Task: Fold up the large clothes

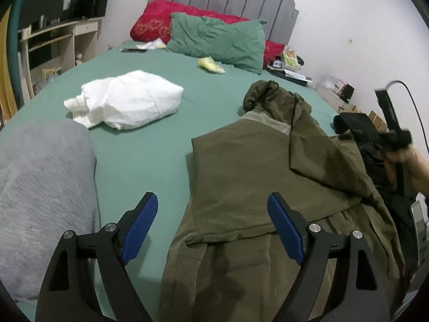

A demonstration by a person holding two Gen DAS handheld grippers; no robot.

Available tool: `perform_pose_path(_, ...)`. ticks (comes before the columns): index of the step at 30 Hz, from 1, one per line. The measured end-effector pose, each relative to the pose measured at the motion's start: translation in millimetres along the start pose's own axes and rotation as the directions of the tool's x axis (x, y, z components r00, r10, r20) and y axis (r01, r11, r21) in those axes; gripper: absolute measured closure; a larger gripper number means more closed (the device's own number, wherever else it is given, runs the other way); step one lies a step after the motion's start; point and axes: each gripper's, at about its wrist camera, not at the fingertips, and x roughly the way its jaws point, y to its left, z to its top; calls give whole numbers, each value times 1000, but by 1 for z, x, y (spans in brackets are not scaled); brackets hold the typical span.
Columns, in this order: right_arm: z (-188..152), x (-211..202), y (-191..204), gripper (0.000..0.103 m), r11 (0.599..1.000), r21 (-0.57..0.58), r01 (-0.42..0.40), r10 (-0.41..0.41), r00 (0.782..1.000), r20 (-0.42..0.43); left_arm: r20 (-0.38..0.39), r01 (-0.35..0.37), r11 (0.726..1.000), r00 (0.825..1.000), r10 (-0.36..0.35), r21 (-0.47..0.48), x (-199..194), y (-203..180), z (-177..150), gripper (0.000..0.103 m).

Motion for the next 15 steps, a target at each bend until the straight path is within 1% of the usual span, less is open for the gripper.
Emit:
perform_pose_path(1, 9, 6, -8, 30, 998, 44, -40, 40, 999, 17, -10, 5, 1000, 1000, -5, -4, 3, 1, 0, 17)
perform_pose_path(2, 20, 14, -16, 22, 988, 102, -112, 110, 994, 23, -19, 9, 1000, 1000, -10, -7, 5, 0, -1, 17)
perform_pose_path(3, 31, 29, -17, 20, 963, 173, -206, 207, 978, 15, -25, 11, 1000, 1000, -11, -7, 6, 1, -1, 17)
perform_pose_path(4, 37, 45, -19, 20, 931, 237, -278, 286, 958, -1, -32, 12, 1000, 999, -12, -3, 8, 0, -2, 17)
perform_pose_path(5, 43, 63, -17, 20, 914, 285, -290, 310, 951, -26, -36, 12, 1000, 999, -11, 4, 9, -1, -3, 17)
perform_pose_path(7, 47, 90, -4, 22, 902, 330, -278, 321, 944, -81, -43, 8, 1000, 999, -7, 17, 12, -2, -4, 17)
perform_pose_path(8, 49, 94, 2, 60, 905, 327, -272, 315, 945, -85, -47, 8, 1000, 999, -7, 20, 13, -2, -4, 17)
perform_pose_path(9, 50, 92, 11, 96, 923, 298, -242, 279, 956, -89, -52, 9, 1000, 999, -8, 19, 13, -1, -4, 17)
perform_pose_path(10, 49, 85, 19, 99, 950, 253, -181, 210, 973, -91, -54, 10, 1000, 999, -9, 15, 13, -1, -4, 17)
perform_pose_path(11, 52, 68, 24, 100, 966, 219, -139, 151, 988, -42, -56, 9, 1000, 998, -8, 8, 12, 0, -4, 17)
perform_pose_path(12, 56, 47, 30, 100, 983, 172, -72, 69, 997, 21, -52, 14, 1000, 999, -14, 3, 10, 0, -3, 17)
perform_pose_path(13, 60, 14, 43, 100, 994, 85, 68, -78, 989, 126, -43, 18, 1000, 999, -18, 2, 6, 0, -2, 17)
perform_pose_path(14, 61, -15, 55, 100, 983, 37, 177, -181, 957, 228, -36, 17, 1000, 999, -17, 3, 4, -1, -2, 17)
perform_pose_path(15, 61, -44, 67, 100, 958, 14, 287, -276, 908, 314, -25, 16, 1000, 1000, -16, 4, 0, -1, -2, 17)
